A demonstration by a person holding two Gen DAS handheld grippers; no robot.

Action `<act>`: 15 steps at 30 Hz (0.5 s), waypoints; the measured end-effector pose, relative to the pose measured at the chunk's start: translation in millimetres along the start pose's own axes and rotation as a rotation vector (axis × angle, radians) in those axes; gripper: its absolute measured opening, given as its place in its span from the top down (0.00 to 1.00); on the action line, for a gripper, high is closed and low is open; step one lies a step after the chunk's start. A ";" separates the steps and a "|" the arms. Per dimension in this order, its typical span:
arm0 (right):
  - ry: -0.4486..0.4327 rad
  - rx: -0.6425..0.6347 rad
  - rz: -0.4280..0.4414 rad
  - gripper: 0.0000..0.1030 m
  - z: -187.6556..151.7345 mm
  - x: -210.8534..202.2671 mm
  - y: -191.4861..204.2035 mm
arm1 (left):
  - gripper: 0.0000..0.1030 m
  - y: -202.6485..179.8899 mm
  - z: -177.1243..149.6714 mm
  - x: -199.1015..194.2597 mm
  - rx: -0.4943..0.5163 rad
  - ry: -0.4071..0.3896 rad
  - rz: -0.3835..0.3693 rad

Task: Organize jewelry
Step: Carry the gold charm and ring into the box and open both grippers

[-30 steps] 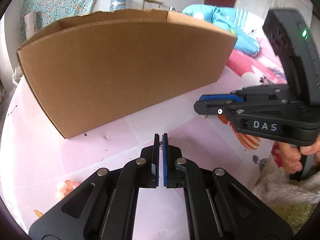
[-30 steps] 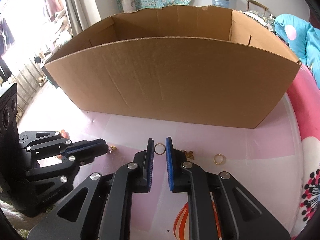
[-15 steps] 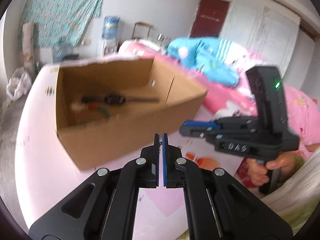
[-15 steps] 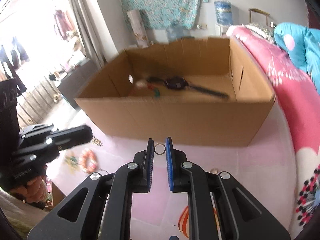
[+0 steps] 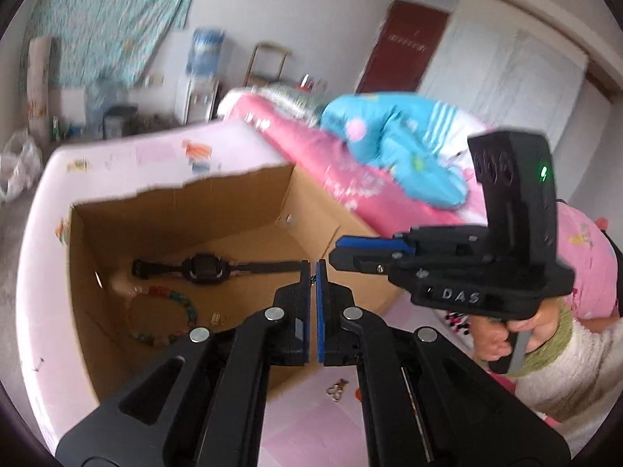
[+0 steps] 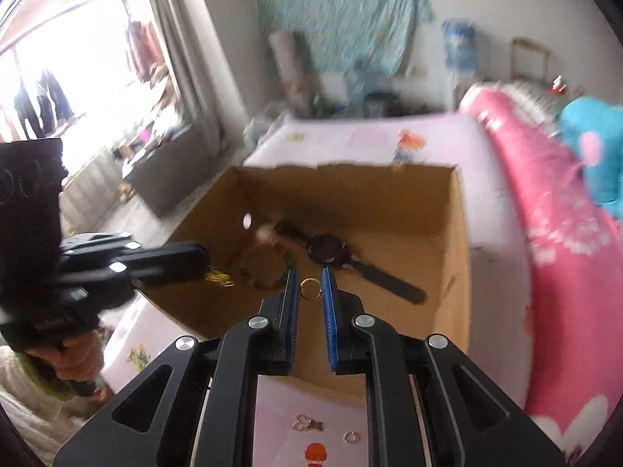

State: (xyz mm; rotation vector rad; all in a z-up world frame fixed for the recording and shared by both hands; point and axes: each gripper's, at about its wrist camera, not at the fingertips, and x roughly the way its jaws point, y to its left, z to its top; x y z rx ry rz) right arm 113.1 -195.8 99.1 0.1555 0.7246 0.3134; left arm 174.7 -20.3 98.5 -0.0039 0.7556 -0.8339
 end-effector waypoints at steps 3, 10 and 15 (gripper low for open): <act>0.110 0.033 0.016 0.88 13.2 30.5 -14.2 | 0.98 15.7 2.7 26.8 -0.065 0.069 -0.001; 0.263 0.054 0.024 0.88 30.0 78.8 -21.9 | 0.98 42.7 -7.0 57.1 -0.170 0.183 0.007; 0.283 0.061 0.005 0.88 36.4 90.8 -22.3 | 0.98 48.5 -9.7 61.5 -0.198 0.212 0.020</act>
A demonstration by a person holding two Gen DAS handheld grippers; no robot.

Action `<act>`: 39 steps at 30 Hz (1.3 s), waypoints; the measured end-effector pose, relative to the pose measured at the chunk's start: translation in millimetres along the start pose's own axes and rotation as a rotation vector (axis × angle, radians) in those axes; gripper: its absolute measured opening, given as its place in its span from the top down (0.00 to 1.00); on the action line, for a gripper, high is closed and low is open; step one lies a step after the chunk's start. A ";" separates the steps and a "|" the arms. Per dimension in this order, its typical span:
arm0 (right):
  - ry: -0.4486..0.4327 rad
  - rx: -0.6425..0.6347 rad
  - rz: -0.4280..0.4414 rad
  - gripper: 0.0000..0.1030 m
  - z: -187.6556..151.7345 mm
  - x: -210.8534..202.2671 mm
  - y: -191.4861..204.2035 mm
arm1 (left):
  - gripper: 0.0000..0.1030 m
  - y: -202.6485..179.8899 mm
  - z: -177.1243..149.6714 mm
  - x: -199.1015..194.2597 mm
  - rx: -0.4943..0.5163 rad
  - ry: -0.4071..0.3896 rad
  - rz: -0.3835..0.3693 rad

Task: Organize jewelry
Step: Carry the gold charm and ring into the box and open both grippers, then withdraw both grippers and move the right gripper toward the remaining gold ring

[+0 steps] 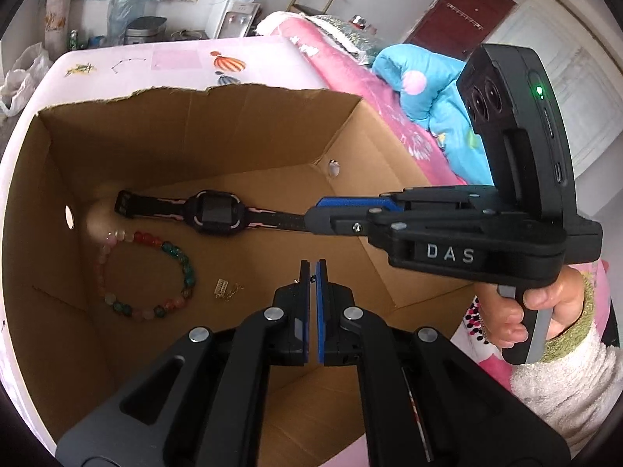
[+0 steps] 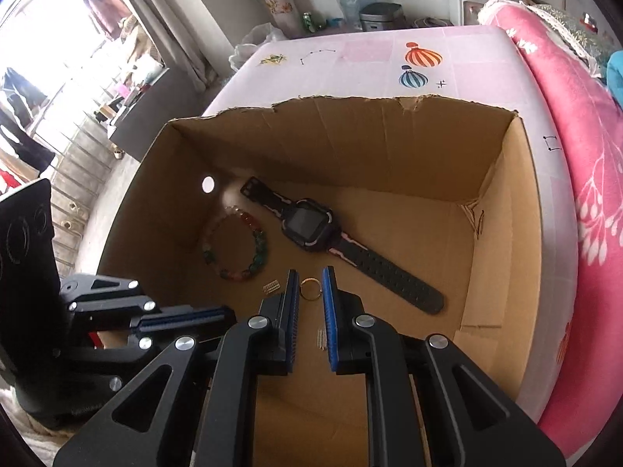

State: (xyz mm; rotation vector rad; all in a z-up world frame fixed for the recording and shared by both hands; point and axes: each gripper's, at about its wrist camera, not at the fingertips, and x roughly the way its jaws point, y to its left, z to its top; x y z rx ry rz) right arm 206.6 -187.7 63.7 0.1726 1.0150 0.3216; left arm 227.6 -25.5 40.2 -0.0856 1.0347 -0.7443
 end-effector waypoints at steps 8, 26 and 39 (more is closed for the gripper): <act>0.007 -0.011 -0.025 0.88 5.7 6.6 -1.7 | 0.88 8.3 -2.6 -1.4 -0.025 0.013 -0.012; 0.044 0.019 -0.037 0.87 11.7 15.5 -8.5 | 0.81 0.8 -21.2 -51.1 0.007 -0.103 0.029; -0.022 0.055 -0.004 0.87 6.9 -6.7 -14.6 | 0.80 -4.4 -54.1 -90.6 0.020 -0.171 0.065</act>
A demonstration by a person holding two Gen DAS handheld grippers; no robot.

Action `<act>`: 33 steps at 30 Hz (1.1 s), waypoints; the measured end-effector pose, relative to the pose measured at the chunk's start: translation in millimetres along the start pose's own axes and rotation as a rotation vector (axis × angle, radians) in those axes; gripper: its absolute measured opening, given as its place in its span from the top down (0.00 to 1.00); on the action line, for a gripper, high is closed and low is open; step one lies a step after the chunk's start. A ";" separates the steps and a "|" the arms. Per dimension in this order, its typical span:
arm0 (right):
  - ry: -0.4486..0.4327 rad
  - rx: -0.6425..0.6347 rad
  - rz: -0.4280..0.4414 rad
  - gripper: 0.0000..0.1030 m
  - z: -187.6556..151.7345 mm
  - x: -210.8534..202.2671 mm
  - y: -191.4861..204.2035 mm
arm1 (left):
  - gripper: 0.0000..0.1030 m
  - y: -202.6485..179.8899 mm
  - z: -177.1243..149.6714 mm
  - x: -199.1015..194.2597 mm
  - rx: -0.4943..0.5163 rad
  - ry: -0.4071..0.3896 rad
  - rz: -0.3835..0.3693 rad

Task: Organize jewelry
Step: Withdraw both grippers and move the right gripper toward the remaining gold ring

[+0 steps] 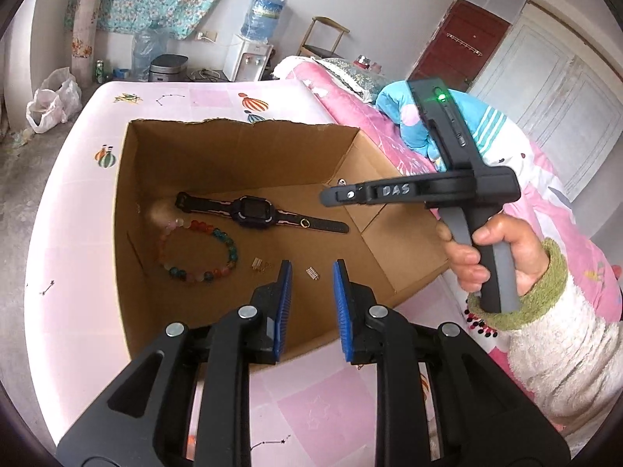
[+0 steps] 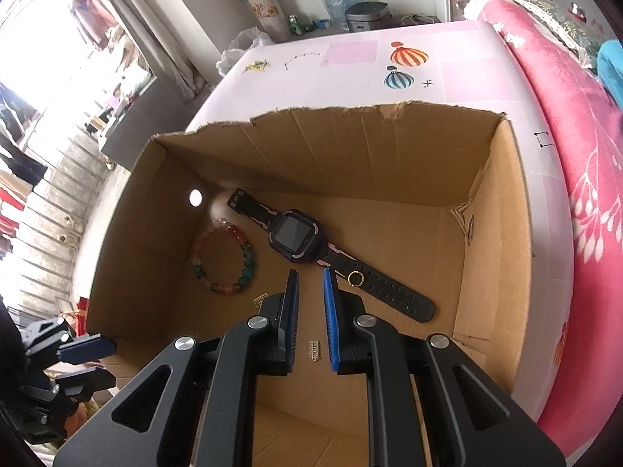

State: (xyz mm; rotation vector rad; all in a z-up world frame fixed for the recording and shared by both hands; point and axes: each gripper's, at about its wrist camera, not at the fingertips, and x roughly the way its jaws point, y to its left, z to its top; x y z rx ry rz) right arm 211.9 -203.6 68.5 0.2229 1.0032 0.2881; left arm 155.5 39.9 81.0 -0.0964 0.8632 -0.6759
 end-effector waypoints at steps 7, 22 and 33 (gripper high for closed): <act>-0.101 0.039 0.072 0.87 -13.1 -35.2 -2.1 | 0.72 -4.1 -17.2 -16.4 0.032 -0.048 -0.014; -0.387 -0.018 0.109 0.61 -165.4 -128.1 9.4 | 0.47 -19.2 -96.6 -0.8 0.156 0.057 -0.034; -0.212 0.171 -0.121 0.62 -214.6 -47.3 -30.9 | 0.47 -58.4 -116.0 67.0 0.341 0.140 0.033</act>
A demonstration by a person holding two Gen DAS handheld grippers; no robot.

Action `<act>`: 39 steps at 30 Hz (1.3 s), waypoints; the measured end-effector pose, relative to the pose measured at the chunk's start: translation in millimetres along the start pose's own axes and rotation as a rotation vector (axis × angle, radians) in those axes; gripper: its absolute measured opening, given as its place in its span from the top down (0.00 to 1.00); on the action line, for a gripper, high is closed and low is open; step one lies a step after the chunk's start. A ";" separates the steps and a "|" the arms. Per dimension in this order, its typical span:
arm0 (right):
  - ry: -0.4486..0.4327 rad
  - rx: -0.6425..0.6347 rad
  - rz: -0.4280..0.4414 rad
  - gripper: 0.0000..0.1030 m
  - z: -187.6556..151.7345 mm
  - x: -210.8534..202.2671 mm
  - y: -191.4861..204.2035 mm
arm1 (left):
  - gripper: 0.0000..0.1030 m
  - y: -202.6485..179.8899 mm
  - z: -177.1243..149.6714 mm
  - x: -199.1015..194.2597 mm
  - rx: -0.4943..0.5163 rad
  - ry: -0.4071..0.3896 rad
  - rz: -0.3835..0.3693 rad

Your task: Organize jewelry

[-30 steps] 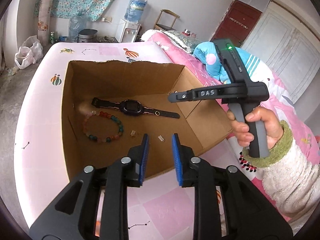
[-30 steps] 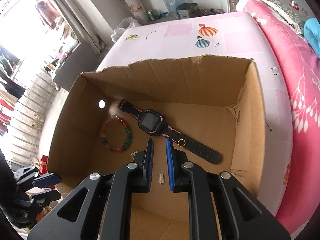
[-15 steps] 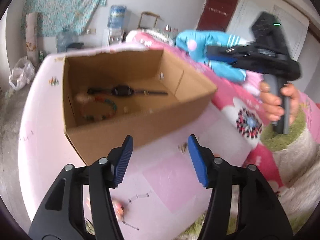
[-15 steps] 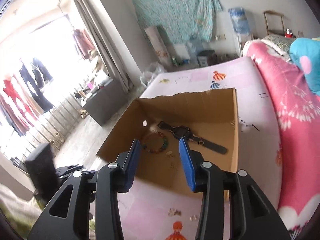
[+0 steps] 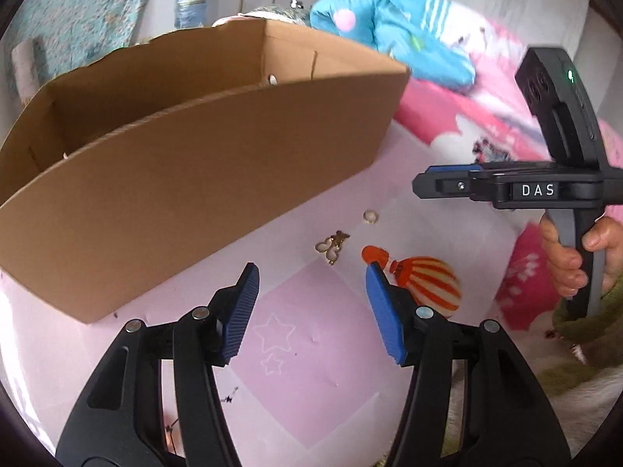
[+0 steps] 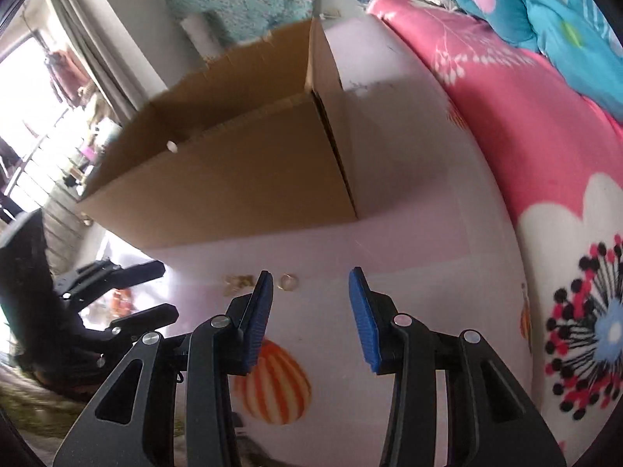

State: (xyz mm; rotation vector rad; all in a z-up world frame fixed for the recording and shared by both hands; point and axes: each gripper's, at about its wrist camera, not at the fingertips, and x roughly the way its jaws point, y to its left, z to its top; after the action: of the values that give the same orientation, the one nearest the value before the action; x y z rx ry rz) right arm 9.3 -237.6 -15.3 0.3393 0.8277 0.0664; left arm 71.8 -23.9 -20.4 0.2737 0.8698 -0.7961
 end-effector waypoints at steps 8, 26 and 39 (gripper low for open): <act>0.024 -0.109 -0.024 0.63 -3.2 29.4 24.9 | 0.47 -3.5 -11.3 13.9 0.002 0.049 0.059; -0.025 -0.220 -0.116 0.89 -14.1 38.2 46.8 | 0.47 -1.9 -10.5 18.9 -0.016 0.042 0.072; -0.008 -0.024 0.004 0.94 -14.0 26.2 5.3 | 0.47 -10.8 -2.9 25.2 0.021 -0.010 0.019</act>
State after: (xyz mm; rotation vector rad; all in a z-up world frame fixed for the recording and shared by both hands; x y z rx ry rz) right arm 17.2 -223.8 -40.9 0.3184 0.8176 0.0783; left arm 72.0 -42.7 -40.6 0.2959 0.8489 -0.7893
